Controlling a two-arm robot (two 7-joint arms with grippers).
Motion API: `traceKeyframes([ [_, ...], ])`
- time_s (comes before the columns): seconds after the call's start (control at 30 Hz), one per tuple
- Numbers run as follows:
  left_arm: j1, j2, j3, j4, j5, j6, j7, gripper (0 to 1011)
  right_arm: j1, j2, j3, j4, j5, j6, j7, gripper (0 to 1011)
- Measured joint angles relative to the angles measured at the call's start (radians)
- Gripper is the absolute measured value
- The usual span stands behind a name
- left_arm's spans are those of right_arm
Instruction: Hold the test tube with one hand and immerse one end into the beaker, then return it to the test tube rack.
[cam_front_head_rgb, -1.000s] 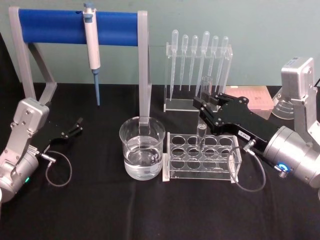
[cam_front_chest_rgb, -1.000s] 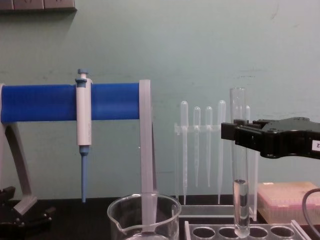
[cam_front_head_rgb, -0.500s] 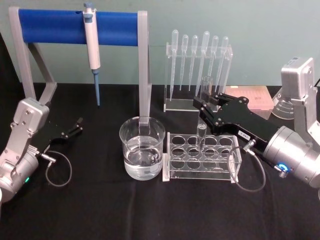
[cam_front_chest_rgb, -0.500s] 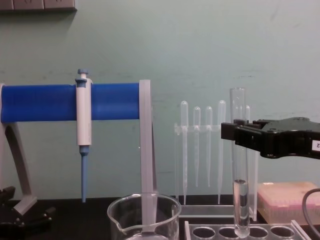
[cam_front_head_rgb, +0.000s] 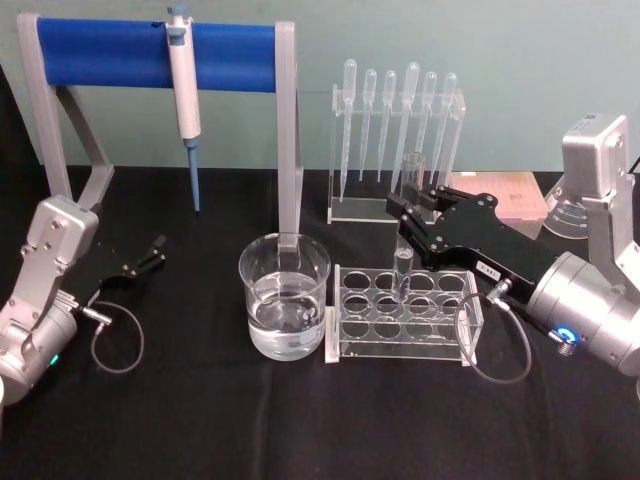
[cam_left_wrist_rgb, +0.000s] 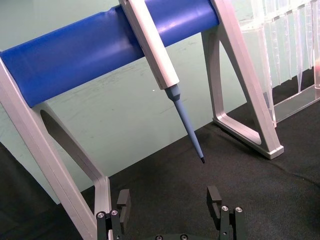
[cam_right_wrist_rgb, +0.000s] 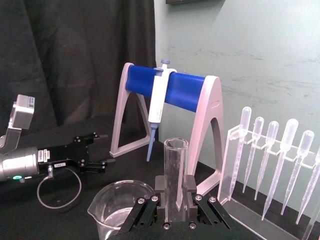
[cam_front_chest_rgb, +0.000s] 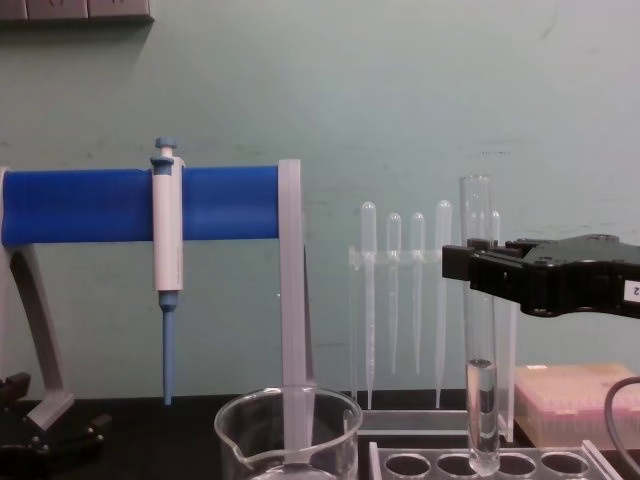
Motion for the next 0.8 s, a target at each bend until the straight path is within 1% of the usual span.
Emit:
traceKeyframes([
  [0.13, 0.0, 0.0, 0.0, 0.0, 0.0, 0.0, 0.0, 1000, 0.002, 0.0, -0.001, -0.001, 0.001, 0.0, 0.0, 226],
  [0.27, 0.0, 0.0, 0.0, 0.0, 0.0, 0.0, 0.0, 1000, 0.021, -0.005, -0.009, -0.011, 0.005, 0.002, 0.0, 226],
  [0.43, 0.0, 0.0, 0.0, 0.0, 0.0, 0.0, 0.0, 1000, 0.077, -0.031, -0.044, -0.016, 0.008, 0.008, 0.006, 226],
  [0.47, 0.0, 0.0, 0.0, 0.0, 0.0, 0.0, 0.0, 1000, 0.096, -0.042, -0.057, -0.012, 0.008, 0.009, 0.009, 226],
  [0.5, 0.0, 0.0, 0.0, 0.0, 0.0, 0.0, 0.0, 1000, 0.096, -0.042, -0.057, -0.012, 0.008, 0.009, 0.009, 226],
  [0.57, 0.0, 0.0, 0.0, 0.0, 0.0, 0.0, 0.0, 1000, 0.132, -0.066, -0.085, 0.005, 0.008, 0.01, 0.013, 226],
  [0.67, 0.0, 0.0, 0.0, 0.0, 0.0, 0.0, 0.0, 1000, 0.157, -0.086, -0.107, 0.025, 0.005, 0.006, 0.015, 226],
  [0.77, 0.0, 0.0, 0.0, 0.0, 0.0, 0.0, 0.0, 1000, 0.19, -0.12, -0.143, 0.075, 0.0, -0.007, 0.022, 226],
  [0.8, 0.0, 0.0, 0.0, 0.0, 0.0, 0.0, 0.0, 1000, 0.19, -0.12, -0.143, 0.075, 0.0, -0.007, 0.022, 226],
])
